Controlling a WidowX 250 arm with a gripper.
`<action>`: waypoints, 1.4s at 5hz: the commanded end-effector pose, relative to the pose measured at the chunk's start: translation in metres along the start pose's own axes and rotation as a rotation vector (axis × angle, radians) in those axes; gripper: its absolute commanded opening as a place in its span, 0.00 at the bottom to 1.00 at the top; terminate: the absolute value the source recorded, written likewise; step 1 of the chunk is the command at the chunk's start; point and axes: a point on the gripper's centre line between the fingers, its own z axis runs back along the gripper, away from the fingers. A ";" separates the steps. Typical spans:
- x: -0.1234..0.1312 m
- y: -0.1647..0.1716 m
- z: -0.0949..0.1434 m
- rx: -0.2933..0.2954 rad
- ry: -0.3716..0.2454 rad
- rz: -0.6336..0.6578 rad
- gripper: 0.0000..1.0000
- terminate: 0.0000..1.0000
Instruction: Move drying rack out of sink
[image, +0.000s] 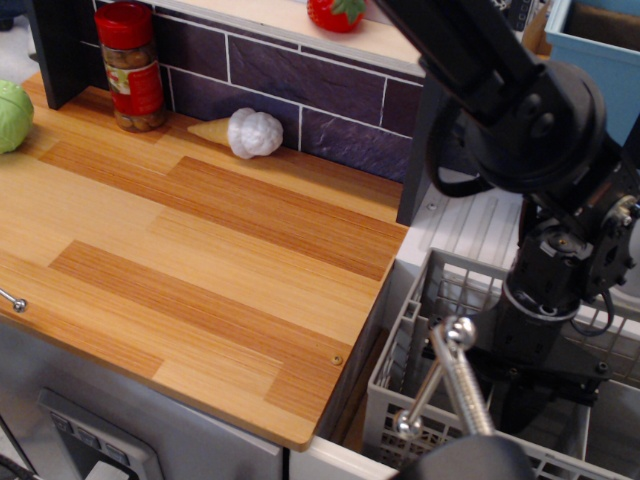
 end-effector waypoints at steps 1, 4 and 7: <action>0.013 0.005 0.050 -0.103 -0.110 0.009 0.00 0.00; 0.013 0.045 0.157 -0.217 -0.163 -0.053 0.00 0.00; 0.013 0.147 0.158 -0.079 -0.196 -0.152 0.00 0.00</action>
